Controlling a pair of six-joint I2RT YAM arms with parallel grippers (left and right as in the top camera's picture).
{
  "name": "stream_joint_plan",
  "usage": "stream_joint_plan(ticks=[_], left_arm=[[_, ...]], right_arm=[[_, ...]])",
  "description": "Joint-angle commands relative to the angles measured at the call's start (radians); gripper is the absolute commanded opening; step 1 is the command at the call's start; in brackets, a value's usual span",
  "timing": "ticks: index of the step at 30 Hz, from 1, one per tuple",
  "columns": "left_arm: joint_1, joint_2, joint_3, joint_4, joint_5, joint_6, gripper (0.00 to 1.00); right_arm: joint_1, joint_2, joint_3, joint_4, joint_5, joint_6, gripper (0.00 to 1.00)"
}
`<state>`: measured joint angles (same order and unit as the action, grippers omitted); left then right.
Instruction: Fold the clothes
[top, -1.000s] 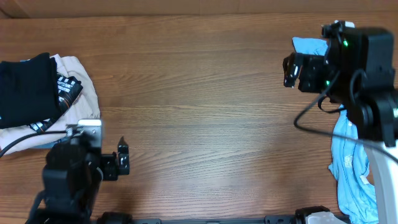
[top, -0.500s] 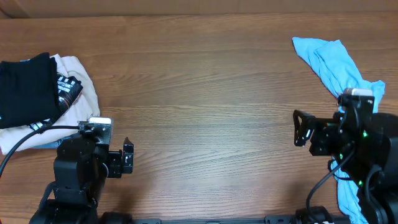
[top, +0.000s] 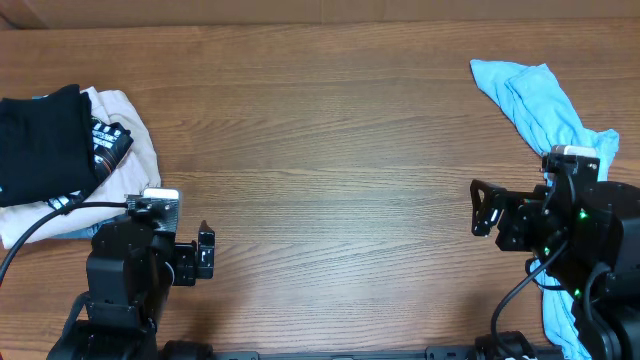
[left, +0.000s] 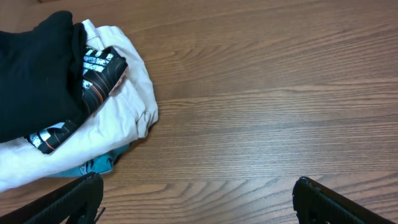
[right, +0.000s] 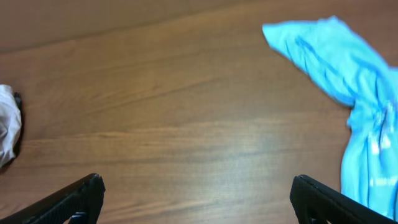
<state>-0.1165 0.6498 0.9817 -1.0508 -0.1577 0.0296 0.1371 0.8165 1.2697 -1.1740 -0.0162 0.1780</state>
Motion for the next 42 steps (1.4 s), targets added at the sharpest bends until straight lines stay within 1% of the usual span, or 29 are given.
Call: stream_joint_plan(ticks=[1,4,6,8,11,12,13,15,17,24,25,30,33,36,39,42], left_arm=[[-0.002,-0.010,0.001,0.004,0.000,0.019,1.00],[-0.002,-0.010,0.001,0.004,0.000,0.019,1.00],[-0.002,-0.010,0.001,0.004,0.000,0.019,1.00],[-0.002,-0.010,0.001,0.004,0.000,0.019,1.00],[-0.002,-0.010,0.001,0.004,0.000,0.019,1.00],[-0.002,-0.010,0.001,0.004,0.000,0.019,1.00],[-0.002,-0.010,0.001,0.004,0.000,0.019,1.00],[-0.002,-0.010,0.001,0.004,0.000,0.019,1.00],[-0.002,-0.010,0.001,0.004,0.000,0.019,1.00],[-0.002,-0.010,0.001,0.003,0.000,0.019,1.00],[-0.002,-0.010,0.001,0.004,0.000,0.019,1.00],[-0.002,-0.010,0.001,0.003,0.000,0.019,1.00],[-0.002,-0.010,0.001,0.003,0.000,0.019,1.00],[-0.002,-0.010,0.001,0.003,0.000,0.019,1.00],[-0.002,-0.010,0.001,0.003,0.000,0.019,1.00],[-0.002,-0.010,0.001,0.003,0.000,0.019,1.00]], right_arm=[[-0.006,0.001,-0.001,0.045,0.016,-0.083,1.00],[-0.005,0.005,-0.008,0.084,0.016,-0.082,1.00],[-0.005,-0.001,-0.036,0.129,0.015,-0.106,1.00],[-0.005,-0.015,-0.084,0.208,0.015,-0.135,1.00],[-0.004,-0.088,-0.250,0.436,-0.031,-0.157,1.00],[-0.004,-0.107,-0.289,0.482,-0.030,-0.157,1.00],[-0.004,-0.169,-0.390,0.600,-0.030,-0.182,1.00],[-0.004,-0.232,-0.484,0.705,-0.030,-0.212,1.00],[-0.004,-0.332,-0.629,0.854,-0.031,-0.235,1.00],[-0.003,-0.604,-0.956,1.157,-0.032,-0.234,1.00],[-0.004,-0.663,-1.005,1.178,-0.031,-0.235,1.00],[-0.014,-0.770,-1.100,1.201,0.028,-0.240,1.00],[-0.042,-0.814,-1.154,1.238,0.019,-0.238,1.00],[-0.073,-0.814,-1.207,1.286,0.014,-0.238,1.00],[-0.091,-0.814,-1.263,1.286,-0.028,-0.238,1.00],[-0.093,-0.814,-1.262,1.176,-0.037,-0.239,1.00]])
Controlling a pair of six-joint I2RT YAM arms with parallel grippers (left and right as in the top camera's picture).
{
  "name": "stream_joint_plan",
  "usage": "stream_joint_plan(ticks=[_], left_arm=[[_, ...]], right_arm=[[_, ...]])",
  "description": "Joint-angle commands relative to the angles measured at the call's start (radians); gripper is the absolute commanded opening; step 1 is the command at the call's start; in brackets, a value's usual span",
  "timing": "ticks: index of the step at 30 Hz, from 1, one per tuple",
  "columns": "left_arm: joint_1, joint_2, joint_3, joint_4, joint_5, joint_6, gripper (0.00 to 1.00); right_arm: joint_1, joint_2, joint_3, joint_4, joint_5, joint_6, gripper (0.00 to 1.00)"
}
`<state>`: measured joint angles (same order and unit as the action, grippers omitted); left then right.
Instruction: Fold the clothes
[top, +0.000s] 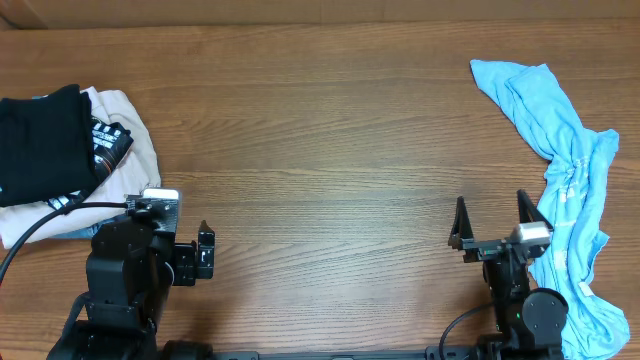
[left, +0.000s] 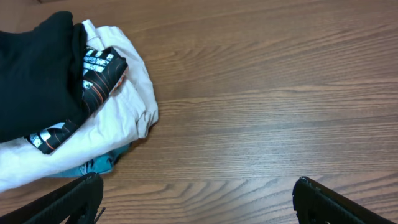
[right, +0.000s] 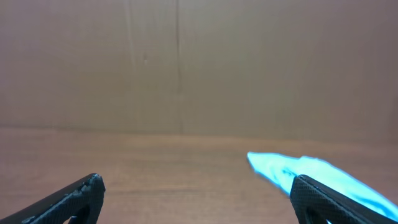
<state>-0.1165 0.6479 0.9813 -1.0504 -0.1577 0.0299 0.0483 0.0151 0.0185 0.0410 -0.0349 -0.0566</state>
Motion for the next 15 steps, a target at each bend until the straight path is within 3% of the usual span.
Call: stream_joint_plan(ticks=[1,15], left_arm=[[-0.002,-0.008,0.001,0.003,0.000,0.019,1.00],[-0.002,-0.008,0.001,0.003,0.000,0.019,1.00]], right_arm=[[-0.005,-0.012,-0.011,-0.085,-0.019,-0.003,1.00],[-0.005,-0.012,-0.010,-0.122,-0.011,0.027,1.00]])
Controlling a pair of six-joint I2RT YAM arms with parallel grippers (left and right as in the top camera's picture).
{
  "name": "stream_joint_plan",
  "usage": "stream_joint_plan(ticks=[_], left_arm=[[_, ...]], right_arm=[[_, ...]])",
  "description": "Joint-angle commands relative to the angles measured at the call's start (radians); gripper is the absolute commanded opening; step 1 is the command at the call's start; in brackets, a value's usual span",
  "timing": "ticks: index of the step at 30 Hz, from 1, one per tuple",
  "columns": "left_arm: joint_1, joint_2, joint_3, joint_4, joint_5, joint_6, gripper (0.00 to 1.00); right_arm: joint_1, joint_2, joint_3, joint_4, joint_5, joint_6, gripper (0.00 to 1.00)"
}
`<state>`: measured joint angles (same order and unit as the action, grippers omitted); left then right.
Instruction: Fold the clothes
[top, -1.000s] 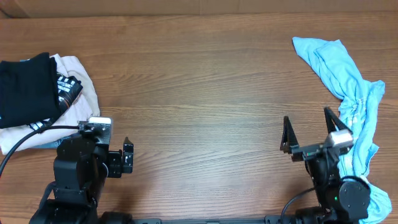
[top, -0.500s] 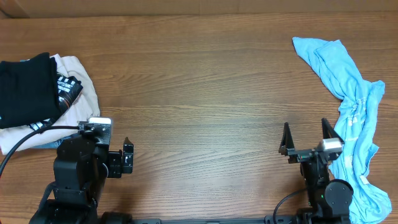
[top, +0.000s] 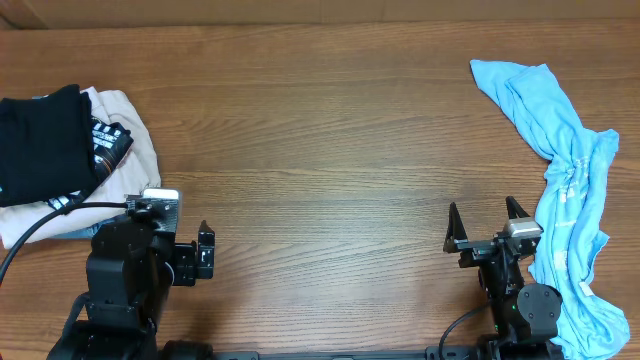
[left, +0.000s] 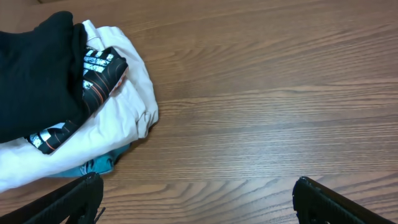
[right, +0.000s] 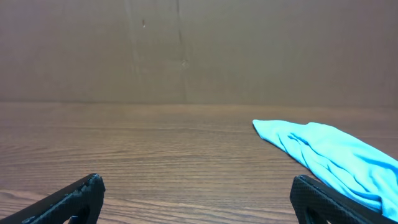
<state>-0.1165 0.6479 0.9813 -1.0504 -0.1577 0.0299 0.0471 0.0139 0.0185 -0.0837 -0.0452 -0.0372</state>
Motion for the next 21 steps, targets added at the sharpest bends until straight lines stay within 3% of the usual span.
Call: stream_joint_plan(ticks=[1,14,21], left_arm=[[-0.002,-0.008,0.001,0.003,0.000,0.019,1.00],[-0.002,-0.019,0.001,-0.002,-0.020,0.017,1.00],[-0.002,-0.219,-0.105,-0.007,0.074,0.008,1.00]], right_arm=[[-0.003,-0.011,-0.010,0.003,0.000,0.007,1.00],[-0.003,-0.011,-0.010,0.003,0.000,0.007,1.00],[-0.003,-0.011,-0.010,0.003,0.000,0.007,1.00]])
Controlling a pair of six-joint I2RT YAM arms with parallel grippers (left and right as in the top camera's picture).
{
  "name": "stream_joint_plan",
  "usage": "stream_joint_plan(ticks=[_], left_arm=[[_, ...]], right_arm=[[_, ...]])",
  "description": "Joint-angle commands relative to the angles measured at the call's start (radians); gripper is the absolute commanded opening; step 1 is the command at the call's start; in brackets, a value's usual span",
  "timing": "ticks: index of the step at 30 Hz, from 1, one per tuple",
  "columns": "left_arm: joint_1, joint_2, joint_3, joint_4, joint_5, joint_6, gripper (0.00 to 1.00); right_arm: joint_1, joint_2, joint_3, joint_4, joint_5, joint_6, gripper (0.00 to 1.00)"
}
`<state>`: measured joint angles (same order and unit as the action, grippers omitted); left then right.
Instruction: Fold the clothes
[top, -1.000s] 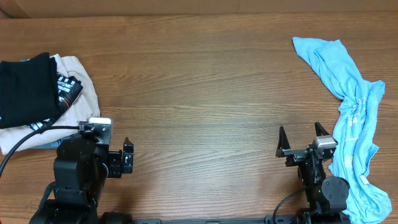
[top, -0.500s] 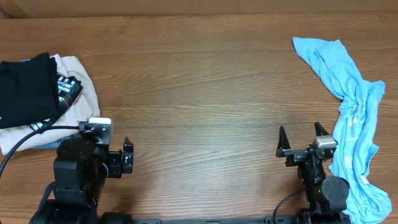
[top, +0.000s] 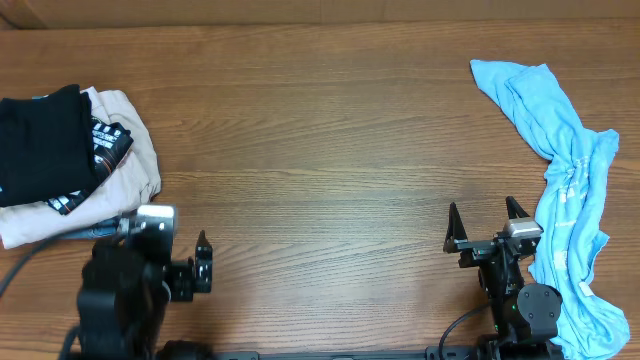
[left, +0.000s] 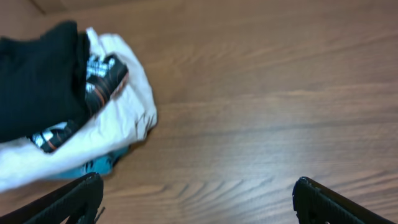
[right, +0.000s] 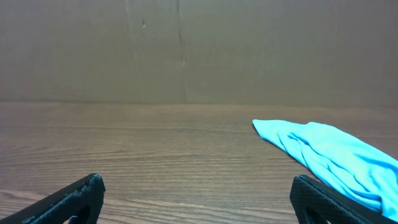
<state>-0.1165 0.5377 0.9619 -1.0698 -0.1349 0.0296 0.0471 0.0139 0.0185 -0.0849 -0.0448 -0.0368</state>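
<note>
A crumpled light-blue garment (top: 560, 150) lies along the table's right side and also shows in the right wrist view (right: 329, 155). At the far left is a pile with a black garment (top: 40, 140) on top of a white one (top: 140, 155); the left wrist view shows both, black garment (left: 37, 74) and white one (left: 127, 115). My left gripper (top: 202, 268) is open and empty near the front edge, right of the pile (left: 196, 196). My right gripper (top: 484, 222) is open and empty just left of the blue garment (right: 196, 196).
A patterned black-and-white cloth (top: 105, 140) is tucked into the pile, and a teal piece (left: 93, 165) peeks out beneath it. The brown wooden table (top: 320, 130) runs between the two heaps. A brown wall (right: 199, 50) stands behind the far edge.
My left arm has shifted a little toward the front edge and its wrist view is now blurred. The right arm and both heaps of clothes are where they were.
At first my right arm was raised at the right edge over the blue garment, gripper open and pointing left. Later it sat low near the front edge, facing the far wall, left of the garment. The left arm stayed put until its small shift now.
</note>
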Motion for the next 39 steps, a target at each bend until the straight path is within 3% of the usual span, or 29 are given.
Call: stream_joint_plan(ticks=[1,11,19,22,39], left_arm=[[-0.002,-0.136,-0.111,0.025,0.051,0.008,1.00],[-0.002,-0.463,-0.608,0.537,0.084,-0.008,1.00],[-0.002,-0.534,-0.834,0.885,0.080,-0.004,1.00],[-0.002,-0.534,-0.930,1.059,0.081,0.057,1.00],[0.000,-0.533,-0.957,0.996,0.102,0.079,1.00]], right_arm=[[-0.003,-0.011,-0.010,0.004,-0.001,0.006,1.00],[-0.003,-0.011,-0.010,0.004,-0.001,0.006,1.00],[-0.003,-0.011,-0.010,0.004,-0.001,0.006,1.00],[-0.003,-0.011,-0.010,0.004,-0.001,0.006,1.00],[-0.003,-0.011,-0.010,0.004,-0.001,0.006,1.00]])
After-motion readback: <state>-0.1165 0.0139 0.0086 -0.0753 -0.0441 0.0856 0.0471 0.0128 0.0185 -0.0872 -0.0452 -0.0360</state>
